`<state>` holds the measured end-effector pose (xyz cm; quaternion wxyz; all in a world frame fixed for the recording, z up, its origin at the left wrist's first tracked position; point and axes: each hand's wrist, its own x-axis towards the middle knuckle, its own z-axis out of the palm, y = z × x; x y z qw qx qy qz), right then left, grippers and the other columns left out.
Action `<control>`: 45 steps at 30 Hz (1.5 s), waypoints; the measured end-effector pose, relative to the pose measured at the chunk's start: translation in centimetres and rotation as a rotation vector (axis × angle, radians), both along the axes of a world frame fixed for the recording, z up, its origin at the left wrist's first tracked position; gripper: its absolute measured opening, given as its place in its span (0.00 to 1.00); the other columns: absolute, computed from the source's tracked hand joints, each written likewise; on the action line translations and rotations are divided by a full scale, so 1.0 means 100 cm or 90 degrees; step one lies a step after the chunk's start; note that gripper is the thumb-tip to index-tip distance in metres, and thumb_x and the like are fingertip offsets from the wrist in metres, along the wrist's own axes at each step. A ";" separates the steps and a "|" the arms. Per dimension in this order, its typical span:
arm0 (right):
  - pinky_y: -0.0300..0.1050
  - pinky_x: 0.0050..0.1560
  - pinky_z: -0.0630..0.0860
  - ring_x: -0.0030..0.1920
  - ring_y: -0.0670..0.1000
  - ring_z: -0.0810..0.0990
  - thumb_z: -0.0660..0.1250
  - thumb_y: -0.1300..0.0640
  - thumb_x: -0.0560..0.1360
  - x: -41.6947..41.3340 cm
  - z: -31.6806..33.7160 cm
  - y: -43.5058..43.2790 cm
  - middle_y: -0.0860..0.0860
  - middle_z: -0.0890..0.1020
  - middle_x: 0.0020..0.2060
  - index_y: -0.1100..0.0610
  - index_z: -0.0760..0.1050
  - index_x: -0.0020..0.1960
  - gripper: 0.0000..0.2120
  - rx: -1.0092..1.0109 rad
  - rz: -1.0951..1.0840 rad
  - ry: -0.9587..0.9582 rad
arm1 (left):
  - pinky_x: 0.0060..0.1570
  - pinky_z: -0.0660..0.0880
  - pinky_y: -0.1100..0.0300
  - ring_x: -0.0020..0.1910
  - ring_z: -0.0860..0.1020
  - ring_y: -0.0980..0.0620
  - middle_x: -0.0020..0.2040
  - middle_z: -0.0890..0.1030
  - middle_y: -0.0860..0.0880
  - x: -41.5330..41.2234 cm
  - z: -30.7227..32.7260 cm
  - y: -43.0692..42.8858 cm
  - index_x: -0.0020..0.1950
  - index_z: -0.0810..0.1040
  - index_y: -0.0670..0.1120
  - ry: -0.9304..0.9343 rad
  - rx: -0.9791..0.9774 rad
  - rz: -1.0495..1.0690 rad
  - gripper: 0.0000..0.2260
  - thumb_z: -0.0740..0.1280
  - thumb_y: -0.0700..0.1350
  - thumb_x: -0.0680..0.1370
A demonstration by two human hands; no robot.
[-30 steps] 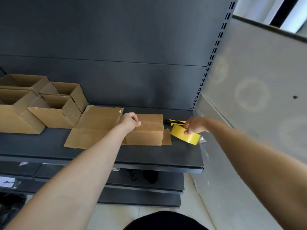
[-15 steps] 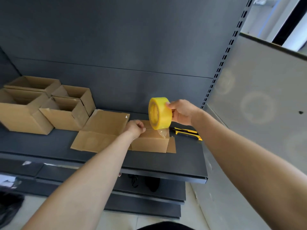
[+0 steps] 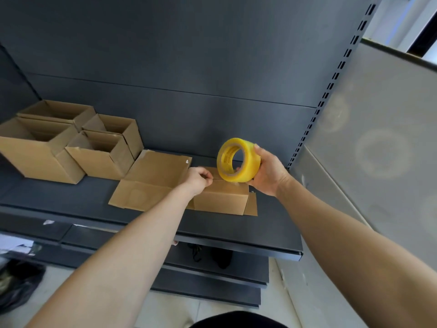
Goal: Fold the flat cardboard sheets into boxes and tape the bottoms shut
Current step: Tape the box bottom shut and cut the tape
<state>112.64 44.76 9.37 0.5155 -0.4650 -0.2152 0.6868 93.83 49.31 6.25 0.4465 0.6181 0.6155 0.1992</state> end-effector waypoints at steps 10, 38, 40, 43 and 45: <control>0.52 0.50 0.75 0.41 0.51 0.80 0.59 0.55 0.77 -0.002 0.027 0.013 0.52 0.80 0.38 0.57 0.83 0.42 0.15 0.147 -0.045 0.167 | 0.52 0.67 0.63 0.52 0.73 0.51 0.51 0.77 0.48 0.000 0.003 0.001 0.44 0.78 0.44 -0.008 -0.016 0.011 0.04 0.67 0.35 0.76; 0.60 0.54 0.75 0.41 0.54 0.73 0.66 0.54 0.64 -0.023 -0.037 0.008 0.55 0.71 0.40 0.56 0.79 0.49 0.15 0.034 -0.125 0.255 | 0.36 0.76 0.60 0.39 0.80 0.47 0.46 0.80 0.39 0.006 0.025 0.004 0.53 0.77 0.35 -0.271 -0.289 0.122 0.14 0.55 0.42 0.82; 0.58 0.53 0.76 0.39 0.54 0.73 0.66 0.54 0.63 -0.021 -0.037 0.007 0.55 0.73 0.36 0.56 0.80 0.48 0.15 0.039 -0.120 0.259 | 0.44 0.77 0.54 0.46 0.80 0.43 0.48 0.81 0.38 0.003 0.024 0.005 0.54 0.76 0.35 -0.434 -0.393 0.168 0.21 0.54 0.52 0.83; 0.57 0.55 0.74 0.38 0.53 0.73 0.66 0.54 0.64 -0.020 -0.037 0.007 0.54 0.74 0.33 0.56 0.80 0.48 0.15 0.039 -0.115 0.260 | 0.44 0.78 0.52 0.48 0.81 0.43 0.48 0.82 0.40 0.003 0.018 0.012 0.52 0.78 0.37 -0.459 -0.410 0.175 0.24 0.58 0.58 0.80; 0.56 0.57 0.72 0.38 0.53 0.73 0.65 0.54 0.64 -0.018 -0.034 0.008 0.53 0.73 0.32 0.56 0.79 0.48 0.14 0.040 -0.096 0.249 | 0.43 0.79 0.51 0.47 0.82 0.43 0.48 0.83 0.40 0.001 0.015 0.014 0.49 0.79 0.38 -0.454 -0.399 0.174 0.19 0.61 0.54 0.80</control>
